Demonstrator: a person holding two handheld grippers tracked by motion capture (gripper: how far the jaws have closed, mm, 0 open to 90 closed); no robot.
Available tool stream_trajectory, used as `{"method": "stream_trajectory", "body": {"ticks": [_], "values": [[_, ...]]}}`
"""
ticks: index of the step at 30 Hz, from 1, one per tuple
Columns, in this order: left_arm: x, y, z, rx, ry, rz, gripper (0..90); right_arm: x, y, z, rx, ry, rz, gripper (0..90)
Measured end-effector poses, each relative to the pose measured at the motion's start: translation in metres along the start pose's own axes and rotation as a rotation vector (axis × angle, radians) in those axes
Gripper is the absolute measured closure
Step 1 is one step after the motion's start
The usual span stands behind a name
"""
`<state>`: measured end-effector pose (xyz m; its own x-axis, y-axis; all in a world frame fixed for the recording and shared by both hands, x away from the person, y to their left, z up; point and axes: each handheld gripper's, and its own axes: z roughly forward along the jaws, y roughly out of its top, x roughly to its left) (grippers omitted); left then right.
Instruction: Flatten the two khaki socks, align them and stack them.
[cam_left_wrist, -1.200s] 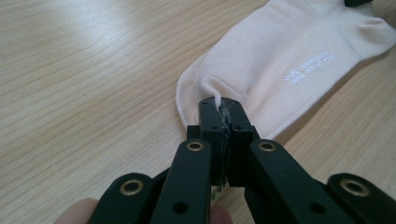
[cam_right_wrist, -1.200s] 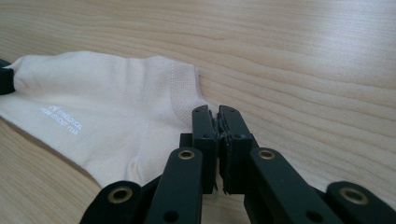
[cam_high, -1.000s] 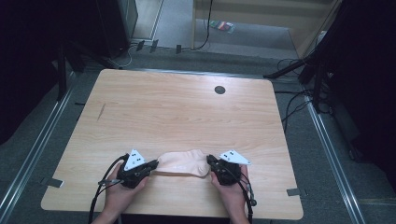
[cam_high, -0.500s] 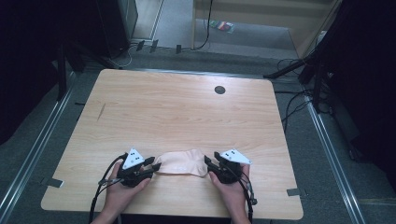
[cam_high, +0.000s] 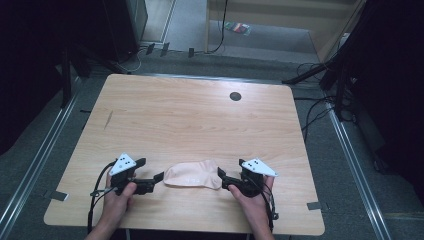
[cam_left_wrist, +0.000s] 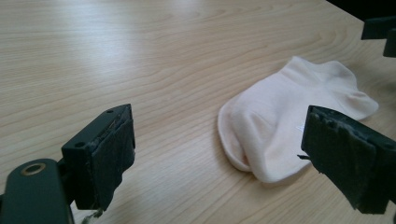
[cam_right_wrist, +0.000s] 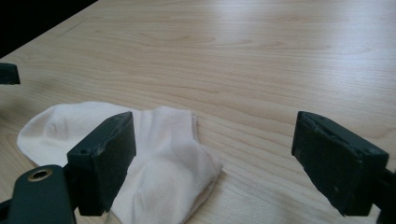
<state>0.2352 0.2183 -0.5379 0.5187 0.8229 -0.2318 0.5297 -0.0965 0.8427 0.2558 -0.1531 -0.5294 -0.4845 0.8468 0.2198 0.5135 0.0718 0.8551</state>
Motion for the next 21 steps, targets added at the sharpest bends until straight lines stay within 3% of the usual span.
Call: {"method": "stream_trajectory", "body": {"ticks": [6,21], "values": [[0.015,-0.001,-0.010,-0.013,0.036,-0.019,10.7,-0.010,0.001,-0.009,-0.004,-0.003,0.030,14.0],[0.055,-0.012,-0.050,-0.038,0.144,-0.039,10.7,-0.042,-0.003,-0.035,-0.029,-0.079,0.042,14.1]]}}
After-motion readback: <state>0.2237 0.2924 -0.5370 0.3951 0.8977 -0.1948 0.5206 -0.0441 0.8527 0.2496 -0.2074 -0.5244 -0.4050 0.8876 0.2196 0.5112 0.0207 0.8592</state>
